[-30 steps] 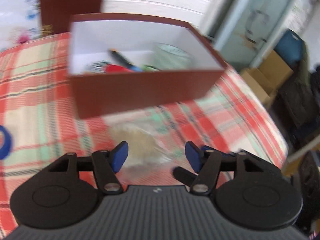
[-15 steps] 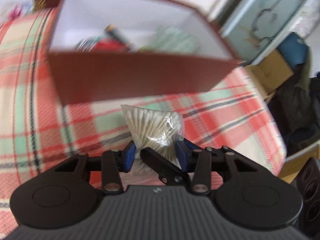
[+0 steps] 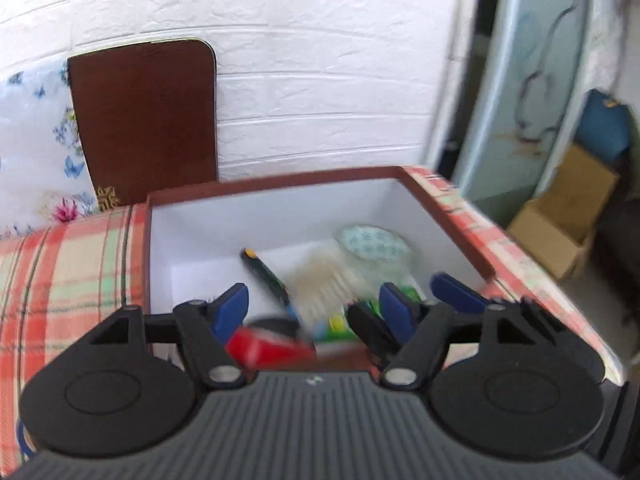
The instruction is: Organize objects
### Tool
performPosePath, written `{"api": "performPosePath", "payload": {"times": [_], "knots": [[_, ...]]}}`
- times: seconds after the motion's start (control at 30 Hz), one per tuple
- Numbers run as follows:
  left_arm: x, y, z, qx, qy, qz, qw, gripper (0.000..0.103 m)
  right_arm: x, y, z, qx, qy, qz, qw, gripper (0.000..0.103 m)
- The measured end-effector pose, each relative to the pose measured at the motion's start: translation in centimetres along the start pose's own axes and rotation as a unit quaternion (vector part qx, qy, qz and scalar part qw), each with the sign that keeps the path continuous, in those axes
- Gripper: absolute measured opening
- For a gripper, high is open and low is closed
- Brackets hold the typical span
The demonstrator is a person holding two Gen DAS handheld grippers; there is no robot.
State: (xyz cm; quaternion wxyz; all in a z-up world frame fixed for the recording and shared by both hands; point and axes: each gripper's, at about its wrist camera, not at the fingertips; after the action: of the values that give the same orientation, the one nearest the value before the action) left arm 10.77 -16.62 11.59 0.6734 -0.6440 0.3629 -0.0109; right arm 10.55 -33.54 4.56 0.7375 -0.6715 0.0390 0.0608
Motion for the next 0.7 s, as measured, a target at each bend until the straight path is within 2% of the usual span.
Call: {"api": "performPosePath", "payload": {"times": [0.07, 0.13, 0.2, 0.23, 0.33, 0.37, 0.43, 0.5, 0.6, 0.63, 0.7], "knots": [[-2.5, 2.6, 0.6, 0.007, -0.002, -0.02, 0.9998, 0.075, -2.3, 1.2, 1.1, 0.025, -0.011, -0.011, 1.0, 0.07], [-4.2, 5.2, 1.6, -0.004, -0.006, -0.016, 0.9998, 0.077, -5.4, 2.8, 1.5, 0.035, -0.013, -0.011, 0.999, 0.073], [-4.8, 8.1, 3.2, -0.009, -0.025, 0.016, 0.9995, 0.077, -5.6, 4.4, 3.8, 0.038, -0.044, 0.042, 0.997, 0.072], [-4.8, 9.6, 4.1, -0.006, -0.048, 0.036, 0.9982, 0.077, -5.1, 5.3, 5.0, 0.029, -0.066, 0.077, 0.994, 0.07], [-4.8, 13.0, 7.9, -0.017, -0.135, 0.095, 0.9861, 0.075, -2.7, 7.7, 7.2, 0.002, -0.094, 0.185, 0.978, 0.073], [-5.3, 13.9, 9.5, -0.038, -0.15, 0.104, 0.9824, 0.075, -4.1, 8.1, 8.0, -0.015, -0.091, 0.176, 0.98, 0.076], [-7.1, 14.9, 12.8, -0.076, -0.169, 0.095, 0.978, 0.077, -2.7, 7.7, 8.2, -0.03, -0.096, 0.184, 0.978, 0.077], [-8.6, 15.6, 15.4, -0.091, -0.203, 0.081, 0.9716, 0.077, -2.6, 7.7, 8.9, -0.044, -0.093, 0.186, 0.977, 0.078], [-9.4, 16.1, 19.9, -0.114, -0.275, 0.078, 0.9515, 0.077, -5.1, 7.1, 10.5, -0.064, -0.111, 0.194, 0.973, 0.08], [-9.5, 16.3, 21.5, -0.124, -0.292, 0.076, 0.9453, 0.078, -4.7, 7.2, 11.0, -0.072, -0.119, 0.197, 0.97, 0.08], [-10.1, 16.7, 24.1, -0.133, -0.312, 0.055, 0.9392, 0.087, -5.2, 7.6, 12.6, -0.093, -0.142, 0.203, 0.964, 0.08]]}}
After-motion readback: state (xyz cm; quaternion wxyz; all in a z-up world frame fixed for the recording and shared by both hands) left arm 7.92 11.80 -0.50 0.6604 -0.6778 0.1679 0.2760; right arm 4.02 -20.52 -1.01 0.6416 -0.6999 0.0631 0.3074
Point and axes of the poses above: each gripper's, at about its wrist camera, not at the fingertips, and x roughly the way its jaws point, z to its left, y to its underside, and after that the axes turned 6 degrees about -z, right-handed
